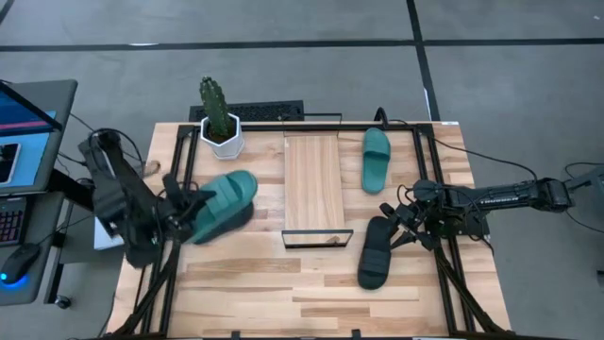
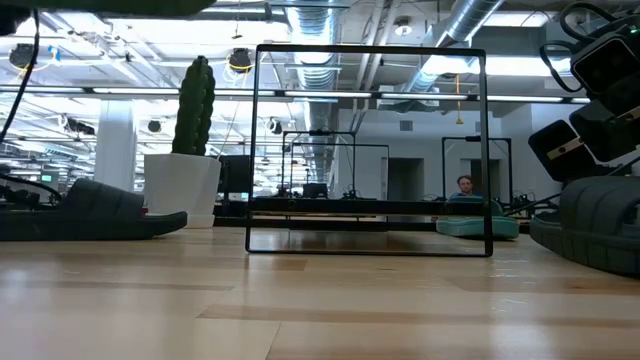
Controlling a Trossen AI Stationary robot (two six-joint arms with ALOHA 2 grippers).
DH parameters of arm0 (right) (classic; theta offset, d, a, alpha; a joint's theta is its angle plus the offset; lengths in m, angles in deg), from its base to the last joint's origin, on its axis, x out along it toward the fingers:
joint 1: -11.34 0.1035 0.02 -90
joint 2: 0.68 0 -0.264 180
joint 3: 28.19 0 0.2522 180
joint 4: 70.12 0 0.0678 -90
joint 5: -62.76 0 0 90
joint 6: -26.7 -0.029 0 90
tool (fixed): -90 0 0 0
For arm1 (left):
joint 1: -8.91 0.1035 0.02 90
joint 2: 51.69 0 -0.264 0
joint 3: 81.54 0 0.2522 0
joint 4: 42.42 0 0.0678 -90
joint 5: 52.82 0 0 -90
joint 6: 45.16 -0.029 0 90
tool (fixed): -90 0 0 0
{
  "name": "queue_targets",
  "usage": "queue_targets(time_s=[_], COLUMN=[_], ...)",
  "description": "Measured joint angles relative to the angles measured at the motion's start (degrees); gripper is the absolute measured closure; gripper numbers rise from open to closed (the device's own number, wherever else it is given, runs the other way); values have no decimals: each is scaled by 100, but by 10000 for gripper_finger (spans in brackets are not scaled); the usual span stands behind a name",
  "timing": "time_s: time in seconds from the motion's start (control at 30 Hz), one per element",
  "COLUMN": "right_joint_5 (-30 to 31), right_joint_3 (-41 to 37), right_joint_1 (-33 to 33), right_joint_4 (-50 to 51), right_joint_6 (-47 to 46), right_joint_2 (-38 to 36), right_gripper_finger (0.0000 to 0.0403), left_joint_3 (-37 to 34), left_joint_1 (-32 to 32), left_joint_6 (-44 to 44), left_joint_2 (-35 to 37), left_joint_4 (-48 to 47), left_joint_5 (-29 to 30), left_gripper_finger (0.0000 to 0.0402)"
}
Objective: Pick and place slides into the shelf
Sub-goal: Put the left green slide on the shelf
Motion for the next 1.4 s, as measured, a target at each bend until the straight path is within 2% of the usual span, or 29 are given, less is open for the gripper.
queue_targets(time_s=[0.1, 0.27, 0.33, 0.43, 0.6, 0.73, 0.9, 1.07, 1.2, 1.4], right_joint_5=[0, -2, 0, 0, -1, 0, 0, 0, 0, -1], right_joint_3=[0, 0, 0, 0, 0, 0, 0, 0, 0, 0], right_joint_1=[-2, 0, -2, 0, 0, -1, -2, -2, -2, -2], right_joint_4=[0, 0, 0, 0, 0, 0, 0, 0, 0, 0], right_joint_6=[0, 0, 0, 0, 1, 1, 0, 0, 0, 0], right_joint_2=[0, -1, 0, 0, 0, -1, -1, -1, 0, 0], right_gripper_finger=[289, 289, 289, 289, 289, 289, 289, 289, 289, 289], left_joint_3=[0, 0, 0, 4, 4, 2, 152, 853, 1519, 2367], left_joint_1=[342, 1343, 1898, 2852, 4699, 6132, 7464, 8326, 8637, 8695], left_joint_6=[-1796, -4740, -5546, -6177, -6270, -6068, -5753, -5613, -5618, -6109], left_joint_2=[390, 806, 880, 882, 645, 155, -621, -1501, -2253, -3353], left_joint_4=[1274, 3833, 4522, 5085, 5200, 5523, 6158, 5989, 5771, 5218], left_joint_5=[-510, -2392, -3165, -4266, -6277, -7919, -9587, -10704, -11491, -11713], left_gripper_finger=[401, 401, 401, 401, 401, 401, 401, 401, 401, 401])
